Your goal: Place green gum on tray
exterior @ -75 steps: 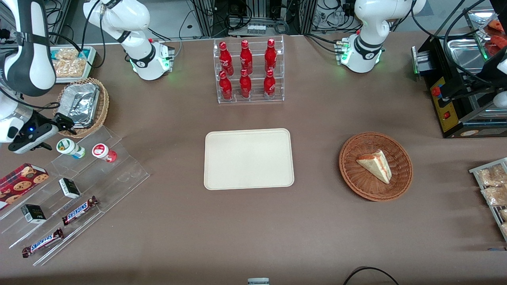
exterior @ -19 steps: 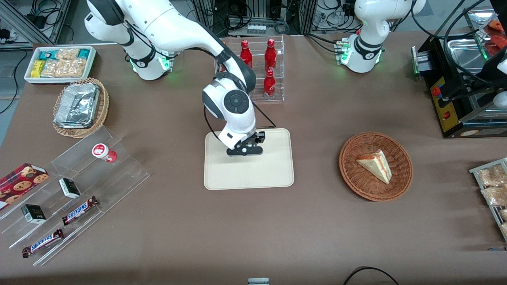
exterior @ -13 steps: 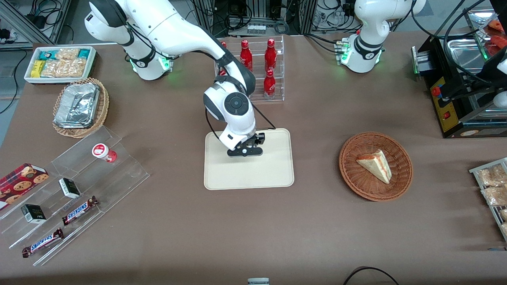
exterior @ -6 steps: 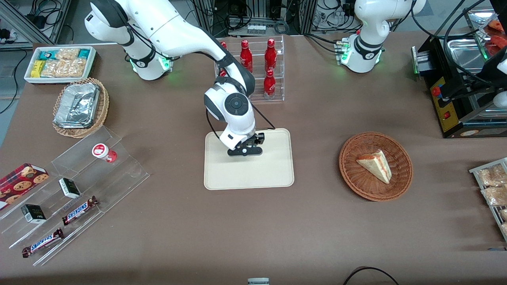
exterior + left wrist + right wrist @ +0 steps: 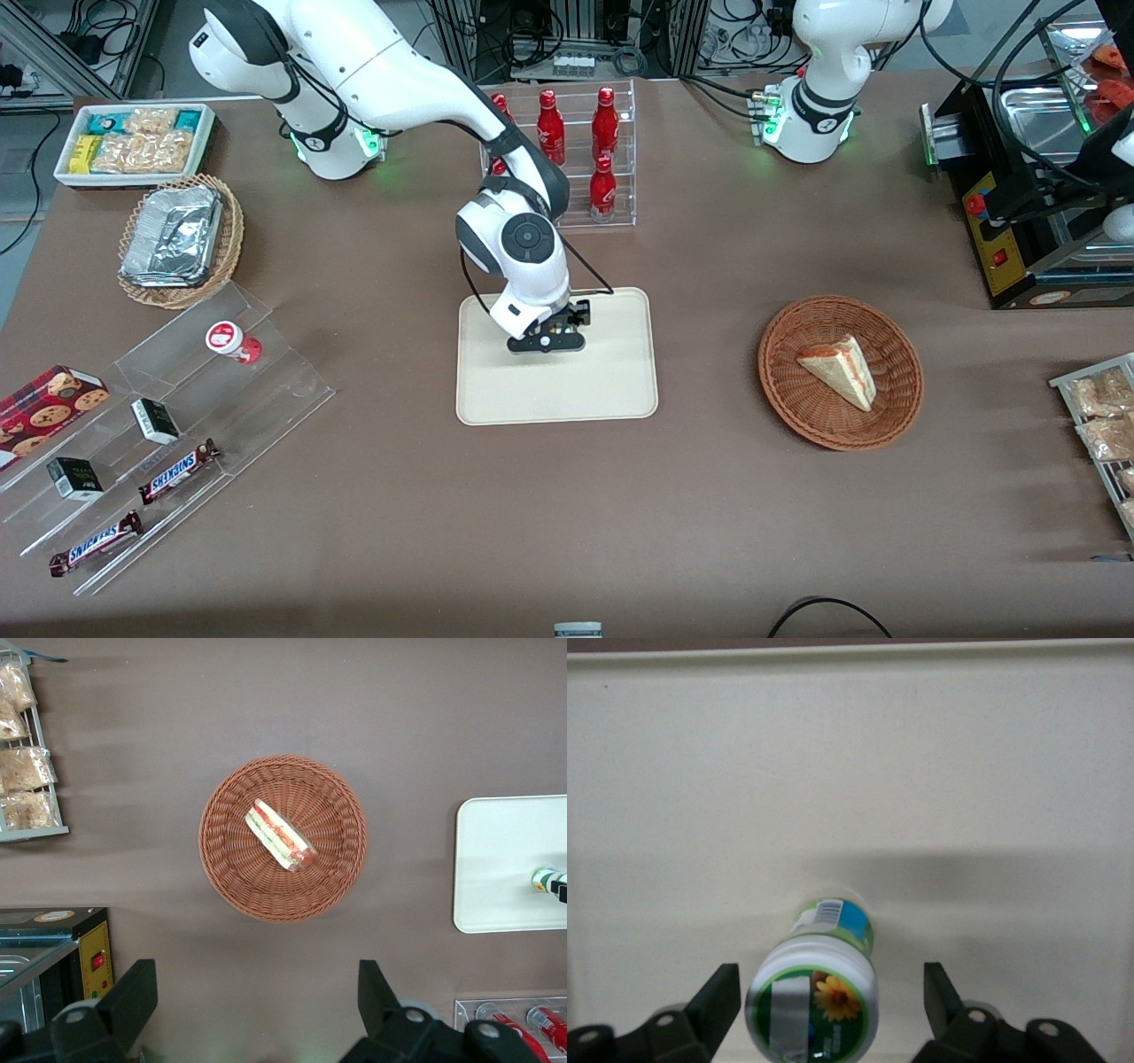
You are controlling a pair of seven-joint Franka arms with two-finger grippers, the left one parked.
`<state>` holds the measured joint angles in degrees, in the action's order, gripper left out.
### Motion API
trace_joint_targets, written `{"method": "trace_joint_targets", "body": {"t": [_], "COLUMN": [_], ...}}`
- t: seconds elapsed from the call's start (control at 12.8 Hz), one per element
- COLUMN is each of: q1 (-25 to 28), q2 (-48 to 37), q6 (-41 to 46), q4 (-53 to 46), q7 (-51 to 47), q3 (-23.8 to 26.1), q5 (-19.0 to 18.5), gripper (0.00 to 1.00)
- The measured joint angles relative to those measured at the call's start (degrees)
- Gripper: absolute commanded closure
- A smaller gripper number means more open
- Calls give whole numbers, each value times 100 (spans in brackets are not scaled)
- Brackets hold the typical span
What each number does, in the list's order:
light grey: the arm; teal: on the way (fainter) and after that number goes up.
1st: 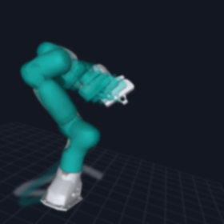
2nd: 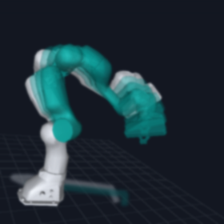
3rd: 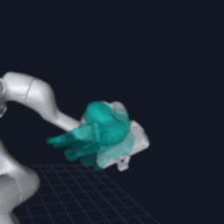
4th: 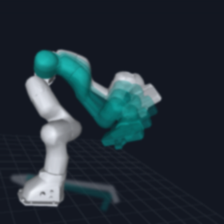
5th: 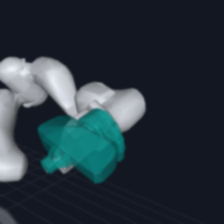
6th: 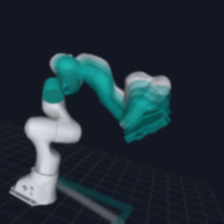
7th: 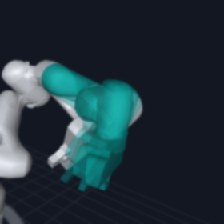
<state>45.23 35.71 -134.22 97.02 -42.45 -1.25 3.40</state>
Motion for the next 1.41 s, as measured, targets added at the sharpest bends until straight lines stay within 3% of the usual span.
{"method": "trace_joint_targets", "body": {"t": [0.16,0.47,0.86,1.41], "q1": [-70,-459,-1364,-3040], "q2": [-144,-1189,-2569,-3572], "q6": [244,1788,3245,4434], "q4": [-33,-101,-76,59], "q7": [0,140,1168,2645], "q3": [-14,-40,-33,-27], "q5": [0,-12,-12,-11], "gripper": [1,1,1,1]}}
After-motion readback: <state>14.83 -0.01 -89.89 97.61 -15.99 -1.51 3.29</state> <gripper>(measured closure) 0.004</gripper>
